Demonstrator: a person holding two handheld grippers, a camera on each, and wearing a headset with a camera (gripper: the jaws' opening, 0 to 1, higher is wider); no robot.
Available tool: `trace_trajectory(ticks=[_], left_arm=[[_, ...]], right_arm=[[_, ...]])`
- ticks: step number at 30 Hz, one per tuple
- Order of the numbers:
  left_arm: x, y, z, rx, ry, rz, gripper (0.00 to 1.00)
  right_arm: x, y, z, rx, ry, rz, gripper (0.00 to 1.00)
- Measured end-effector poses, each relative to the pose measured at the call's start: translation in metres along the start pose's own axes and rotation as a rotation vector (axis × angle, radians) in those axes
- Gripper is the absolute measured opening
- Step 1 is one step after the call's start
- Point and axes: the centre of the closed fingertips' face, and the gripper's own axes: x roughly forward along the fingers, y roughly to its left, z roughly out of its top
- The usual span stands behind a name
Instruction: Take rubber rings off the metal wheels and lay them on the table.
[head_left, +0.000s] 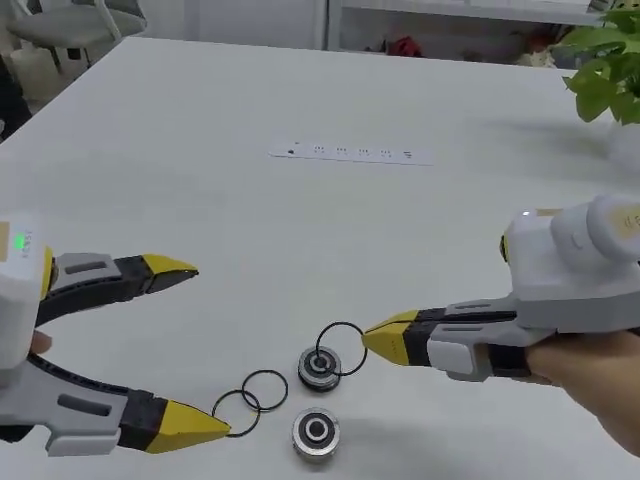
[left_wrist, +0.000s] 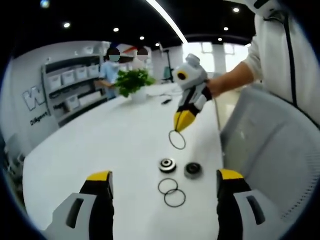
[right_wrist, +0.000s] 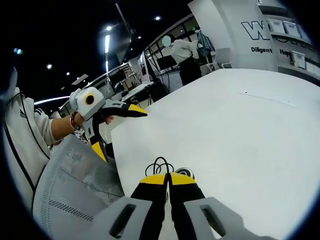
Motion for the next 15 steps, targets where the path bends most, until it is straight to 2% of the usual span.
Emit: trace_trajectory(ticks=[15], left_arm=[[-0.026,-0.003,-0.009,-0.043,-0.004,0.066,0.91]], right_arm=[[0.009,0.022,0.009,-0.028,0.004,0.043,0.0]])
